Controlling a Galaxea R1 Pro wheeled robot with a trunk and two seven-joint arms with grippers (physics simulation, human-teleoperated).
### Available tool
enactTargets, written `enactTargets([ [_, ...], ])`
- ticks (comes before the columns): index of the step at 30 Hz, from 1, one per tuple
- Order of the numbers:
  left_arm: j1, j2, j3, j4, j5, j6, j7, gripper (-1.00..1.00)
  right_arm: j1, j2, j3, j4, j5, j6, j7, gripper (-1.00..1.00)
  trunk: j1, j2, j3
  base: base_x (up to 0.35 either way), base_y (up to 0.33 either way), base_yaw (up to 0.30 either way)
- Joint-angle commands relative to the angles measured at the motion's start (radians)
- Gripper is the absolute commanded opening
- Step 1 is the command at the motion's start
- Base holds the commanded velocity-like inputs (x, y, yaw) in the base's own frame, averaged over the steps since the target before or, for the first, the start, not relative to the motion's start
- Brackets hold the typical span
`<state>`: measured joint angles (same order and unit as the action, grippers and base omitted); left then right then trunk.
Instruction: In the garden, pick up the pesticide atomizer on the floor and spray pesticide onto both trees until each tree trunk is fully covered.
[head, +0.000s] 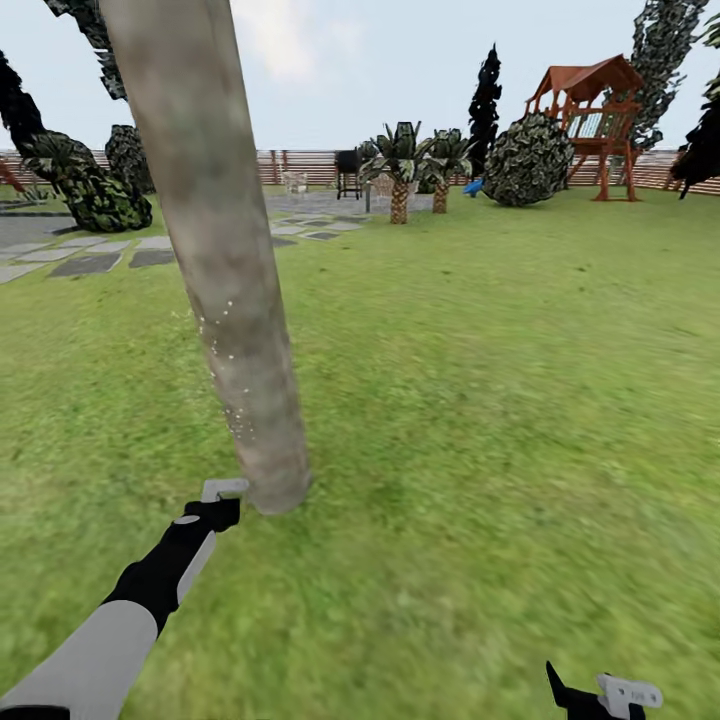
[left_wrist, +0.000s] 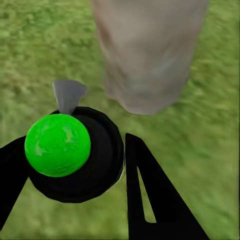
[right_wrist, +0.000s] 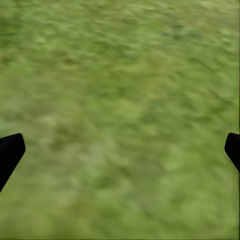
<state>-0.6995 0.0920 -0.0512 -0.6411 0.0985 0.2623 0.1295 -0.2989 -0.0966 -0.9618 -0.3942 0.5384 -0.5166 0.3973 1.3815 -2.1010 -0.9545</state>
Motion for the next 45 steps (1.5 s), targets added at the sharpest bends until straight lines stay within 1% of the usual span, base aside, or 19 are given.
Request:
enactTargets([
  [1, 0.000, 0.000, -0.001, 0.000, 0.000, 0.000, 0.001, -1.00, 0.000, 0.000, 0.000, 0.000, 0.000, 0.000, 0.000, 1.00, 0.000, 0.000, 0.000, 0.000, -0.270, 0.034],
  [10, 0.000, 0.000, 0.001, 0.000, -0.001, 0.000, 0.001, -1.00, 0.000, 0.000, 0.000, 0.000, 0.000, 0.000, 0.000, 1.00, 0.000, 0.000, 0.000, 0.107, -0.257, 0.045],
  [14, 0.000, 0.000, 0.001, 0.000, 0.000, 0.000, 0.001, -1.00, 0.000, 0.000, 0.001, 0.001, 0.000, 0.000, 0.000, 1.00, 0.000, 0.000, 0.000, 0.177, -0.241, 0.260],
  [17, 0.000, 0.000, 0.000, 0.000, 0.001, 0.000, 0.001, -1.00, 0.001, 0.000, 0.000, 0.026, 0.000, 0.000, 0.000, 1.00, 0.000, 0.000, 0.000, 0.184, -0.235, 0.276],
  [23, 0.000, 0.000, 0.000, 0.000, 0.001, 0.000, 0.001, -1.00, 0.000, 0.000, 0.000, 0.028, 0.000, 0.000, 0.000, 1.00, 0.000, 0.000, 0.000, 0.161, -0.239, 0.276],
  [33, 0.000, -0.002, -0.001, 0.000, 0.003, 0.000, 0.001, -1.00, 0.001, 0.000, 0.000, 0.028, 0.000, 0.000, 0.000, 1.00, 0.000, 0.000, 0.000, 0.016, -0.268, 0.274],
  [45, 0.000, -0.002, -0.001, 0.001, 0.003, 0.000, 0.001, -1.00, 0.000, 0.000, 0.001, 0.029, 0.000, 0.000, 0.000, 1.00, 0.000, 0.000, 0.000, 0.001, -0.270, 0.029],
])
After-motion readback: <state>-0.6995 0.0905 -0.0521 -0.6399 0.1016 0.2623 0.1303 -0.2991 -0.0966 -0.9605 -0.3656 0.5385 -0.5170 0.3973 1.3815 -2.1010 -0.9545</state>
